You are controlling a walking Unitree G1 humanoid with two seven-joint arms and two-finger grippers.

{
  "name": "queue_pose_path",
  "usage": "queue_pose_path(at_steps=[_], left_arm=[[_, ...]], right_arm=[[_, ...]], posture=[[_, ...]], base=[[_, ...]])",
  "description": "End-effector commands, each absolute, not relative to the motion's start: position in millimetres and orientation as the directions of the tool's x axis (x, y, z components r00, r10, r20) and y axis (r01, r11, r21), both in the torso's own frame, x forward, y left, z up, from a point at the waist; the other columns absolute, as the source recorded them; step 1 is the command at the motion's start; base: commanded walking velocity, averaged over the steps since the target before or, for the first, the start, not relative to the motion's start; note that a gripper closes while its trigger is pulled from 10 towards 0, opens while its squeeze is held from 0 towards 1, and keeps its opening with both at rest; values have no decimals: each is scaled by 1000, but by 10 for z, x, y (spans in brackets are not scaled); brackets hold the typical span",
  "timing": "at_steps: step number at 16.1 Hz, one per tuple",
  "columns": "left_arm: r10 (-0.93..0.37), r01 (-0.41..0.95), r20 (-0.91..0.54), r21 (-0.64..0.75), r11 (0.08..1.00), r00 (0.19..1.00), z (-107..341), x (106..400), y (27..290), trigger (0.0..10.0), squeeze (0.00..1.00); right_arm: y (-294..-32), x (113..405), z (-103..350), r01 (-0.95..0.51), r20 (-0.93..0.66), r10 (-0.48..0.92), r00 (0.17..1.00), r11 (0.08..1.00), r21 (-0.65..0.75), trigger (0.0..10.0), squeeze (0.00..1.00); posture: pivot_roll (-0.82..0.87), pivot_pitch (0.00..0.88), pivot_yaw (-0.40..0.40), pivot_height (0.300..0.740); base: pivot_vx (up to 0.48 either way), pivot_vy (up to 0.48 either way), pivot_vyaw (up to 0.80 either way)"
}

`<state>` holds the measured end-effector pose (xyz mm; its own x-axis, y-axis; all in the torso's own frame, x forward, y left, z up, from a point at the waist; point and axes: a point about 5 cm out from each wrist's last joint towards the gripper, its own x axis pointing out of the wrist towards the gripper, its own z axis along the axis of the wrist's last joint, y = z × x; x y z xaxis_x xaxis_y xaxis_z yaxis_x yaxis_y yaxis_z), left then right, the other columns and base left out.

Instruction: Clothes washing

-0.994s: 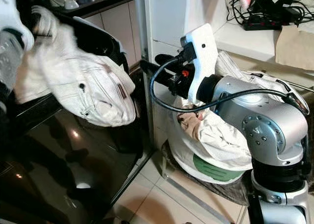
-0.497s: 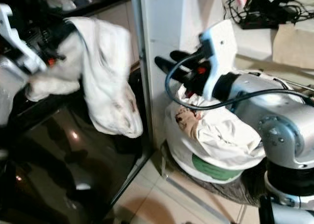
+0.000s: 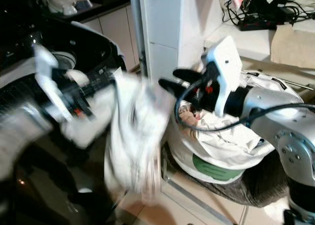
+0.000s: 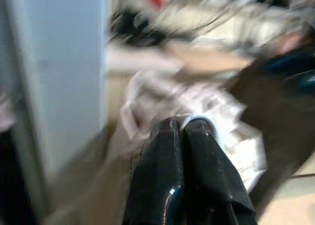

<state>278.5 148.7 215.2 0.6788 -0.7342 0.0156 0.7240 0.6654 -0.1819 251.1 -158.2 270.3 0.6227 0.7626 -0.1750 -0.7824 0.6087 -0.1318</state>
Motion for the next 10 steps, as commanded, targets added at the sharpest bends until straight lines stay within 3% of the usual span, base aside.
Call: queue_pose_path(at_steps=[1, 6, 7, 10], left_arm=[[-669, 665, 12, -128, 736, 743, 2162, 2834, 1546, 0, 0], [-456, 455, -6, -47, 889, 890, 1665, 2846, 1503, 0, 0], [-436, 435, -36, -44, 900, 899, 1526, 2825, 1480, 0, 0], [-534, 532, -29, -55, 845, 845, 1523, 2746, 1336, 0, 0]], right_arm=[[-1543, 2481, 2640, -800, -210, 772, 600, 581, -150, 10000, 0], [-1535, 2454, 2134, -777, -287, 731, 620, 622, -94, 10000, 0], [-1525, 2446, 1978, -773, -305, 725, 618, 631, -67, 10000, 0], [-1463, 2386, 1940, -803, -301, 758, 579, 594, -48, 10000, 0]], posture=[[-90, 0, 108, 740], [-99, 0, 113, 740], [-99, 0, 113, 740], [-93, 0, 109, 740]], base=[[0, 0, 0], [0, 0, 0], [0, 0, 0], [0, 0, 0]])
